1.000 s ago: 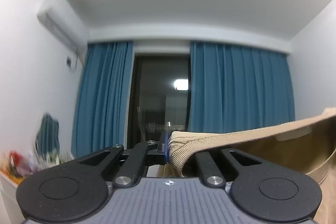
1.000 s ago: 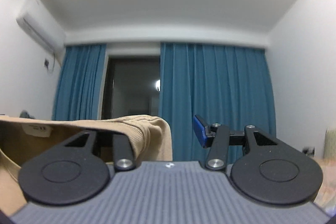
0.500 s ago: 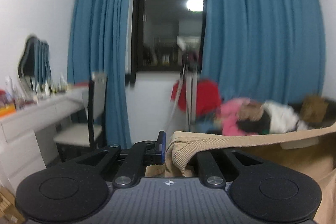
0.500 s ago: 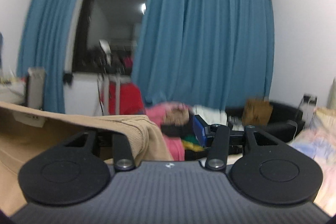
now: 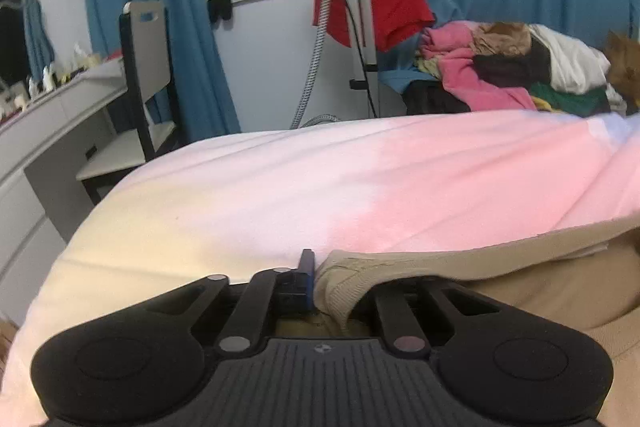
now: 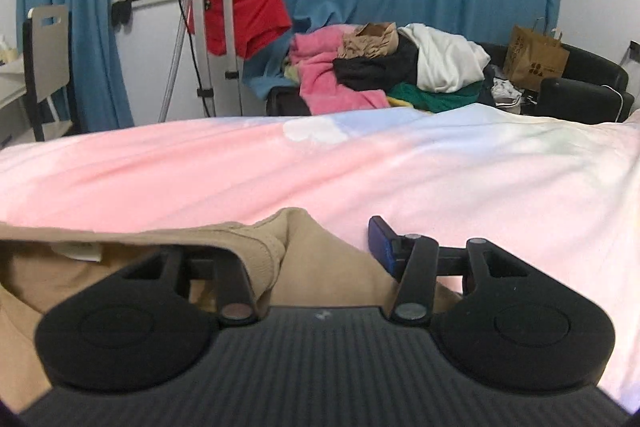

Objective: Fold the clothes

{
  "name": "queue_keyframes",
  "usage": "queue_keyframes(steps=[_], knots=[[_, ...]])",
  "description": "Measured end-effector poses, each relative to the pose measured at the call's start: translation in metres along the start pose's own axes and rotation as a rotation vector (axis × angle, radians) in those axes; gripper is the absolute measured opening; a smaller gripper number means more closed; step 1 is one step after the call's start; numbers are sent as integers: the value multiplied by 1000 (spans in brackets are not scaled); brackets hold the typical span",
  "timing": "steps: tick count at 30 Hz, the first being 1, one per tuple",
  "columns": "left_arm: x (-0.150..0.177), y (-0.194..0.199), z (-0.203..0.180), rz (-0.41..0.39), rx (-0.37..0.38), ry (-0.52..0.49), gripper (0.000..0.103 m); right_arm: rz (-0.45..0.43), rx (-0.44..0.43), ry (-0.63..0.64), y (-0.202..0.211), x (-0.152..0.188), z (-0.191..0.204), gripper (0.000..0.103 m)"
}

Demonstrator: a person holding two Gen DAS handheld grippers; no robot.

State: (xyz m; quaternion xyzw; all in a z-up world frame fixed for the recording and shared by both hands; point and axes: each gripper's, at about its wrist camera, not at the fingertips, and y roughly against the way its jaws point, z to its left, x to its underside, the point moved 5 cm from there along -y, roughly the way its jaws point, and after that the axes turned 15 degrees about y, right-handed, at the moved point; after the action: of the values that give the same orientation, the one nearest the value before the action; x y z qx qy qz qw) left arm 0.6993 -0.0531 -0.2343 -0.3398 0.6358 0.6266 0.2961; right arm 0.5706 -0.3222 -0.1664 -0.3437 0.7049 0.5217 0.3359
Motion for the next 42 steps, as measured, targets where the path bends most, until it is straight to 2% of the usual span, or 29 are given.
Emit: queue_keyframes(steps=[1, 3, 5, 7, 9, 11, 15, 17, 21, 24, 28, 35, 39, 42], knots=[[0, 1, -1, -1, -6, -13, 9, 8, -10, 4, 2, -2, 0, 54], [-2, 8, -5, 4, -27, -45, 22, 30, -39, 21, 3, -4, 1, 64], [-8, 17, -11, 12, -59, -91, 66, 60, -60, 79, 5, -7, 7, 78], [-17, 32, -18, 19, -92, -158, 83, 84, -77, 153, 11, -12, 15, 80], [-20, 43, -27, 28, -113, -221, 85, 89, -98, 202, 21, -18, 21, 80], [-22, 55, -35, 61, -90, -258, 86, 82, -116, 206, 33, -23, 23, 80], [-24, 93, -41, 67, -19, -277, 90, 46, -130, 118, 61, -29, 17, 80], [-24, 118, -36, 52, 22, -248, 91, 30, -138, 75, 81, -27, 12, 80], [-19, 187, -4, 16, 167, -99, 91, -34, -170, -10, 142, -10, 3, 80], [-4, 240, 33, 17, 259, 32, 91, -82, -177, -32, 198, 14, -1, 80], [27, 302, 90, -3, 262, 167, 90, -147, -185, -60, 274, 46, -6, 80], [82, 374, 188, 22, 283, 523, 89, -209, -232, -183, 389, 101, -26, 80], [100, 395, 233, 26, 297, 685, 89, -225, -226, -253, 420, 126, -45, 79], [116, 391, 255, 83, 286, 793, 89, -199, -217, -306, 413, 142, -52, 76]])
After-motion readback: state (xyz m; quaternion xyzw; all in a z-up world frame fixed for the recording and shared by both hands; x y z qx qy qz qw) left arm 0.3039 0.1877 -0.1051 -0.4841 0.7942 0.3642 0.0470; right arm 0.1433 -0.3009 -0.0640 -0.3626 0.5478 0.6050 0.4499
